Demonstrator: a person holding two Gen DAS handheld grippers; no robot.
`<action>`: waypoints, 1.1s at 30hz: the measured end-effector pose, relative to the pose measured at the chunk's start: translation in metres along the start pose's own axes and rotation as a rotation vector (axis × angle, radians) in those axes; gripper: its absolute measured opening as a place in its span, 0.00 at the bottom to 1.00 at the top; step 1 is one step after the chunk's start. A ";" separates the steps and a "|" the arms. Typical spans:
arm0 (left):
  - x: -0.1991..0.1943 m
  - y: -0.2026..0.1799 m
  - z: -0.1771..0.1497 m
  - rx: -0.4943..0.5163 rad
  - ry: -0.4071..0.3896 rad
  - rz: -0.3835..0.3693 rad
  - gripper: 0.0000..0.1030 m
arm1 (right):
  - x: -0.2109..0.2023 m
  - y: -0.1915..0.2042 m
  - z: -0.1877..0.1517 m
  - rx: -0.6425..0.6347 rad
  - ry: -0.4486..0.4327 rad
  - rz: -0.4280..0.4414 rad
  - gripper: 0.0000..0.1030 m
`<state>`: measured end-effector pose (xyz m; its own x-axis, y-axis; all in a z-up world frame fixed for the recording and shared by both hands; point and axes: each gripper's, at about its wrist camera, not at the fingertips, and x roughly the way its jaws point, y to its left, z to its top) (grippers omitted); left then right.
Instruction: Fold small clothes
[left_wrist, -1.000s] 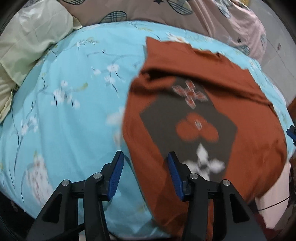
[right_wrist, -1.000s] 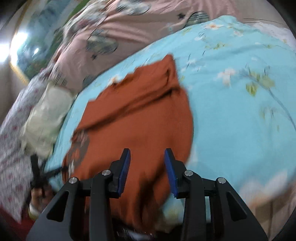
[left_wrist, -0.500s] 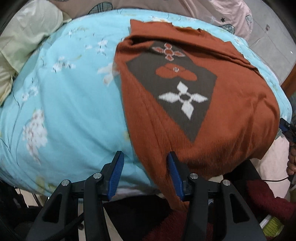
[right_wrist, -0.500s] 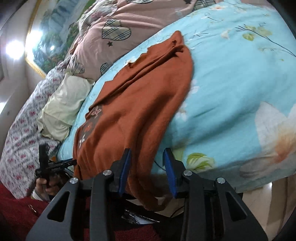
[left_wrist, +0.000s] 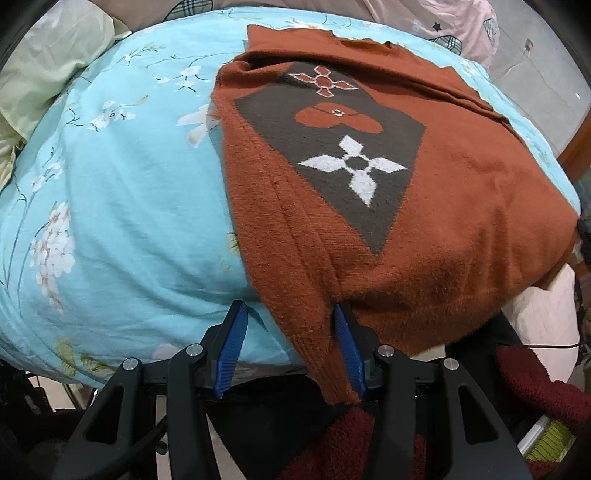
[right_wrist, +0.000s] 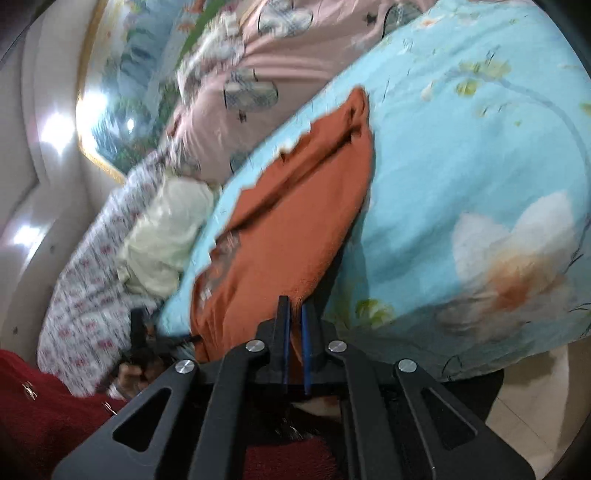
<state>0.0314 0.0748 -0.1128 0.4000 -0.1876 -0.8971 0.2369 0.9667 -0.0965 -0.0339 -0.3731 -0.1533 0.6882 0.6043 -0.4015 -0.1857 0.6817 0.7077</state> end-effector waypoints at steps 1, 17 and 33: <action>0.000 0.000 0.000 -0.004 0.002 -0.017 0.46 | 0.006 -0.002 -0.002 0.007 0.015 0.002 0.09; -0.010 0.032 -0.012 -0.043 0.000 -0.063 0.27 | 0.027 -0.001 -0.016 -0.105 0.114 -0.009 0.16; -0.004 0.016 -0.003 -0.031 -0.015 -0.080 0.48 | 0.042 0.003 -0.024 -0.126 0.156 -0.009 0.31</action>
<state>0.0308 0.0916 -0.1125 0.3942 -0.2667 -0.8795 0.2407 0.9535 -0.1813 -0.0218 -0.3356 -0.1818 0.5748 0.6482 -0.4994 -0.2736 0.7275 0.6292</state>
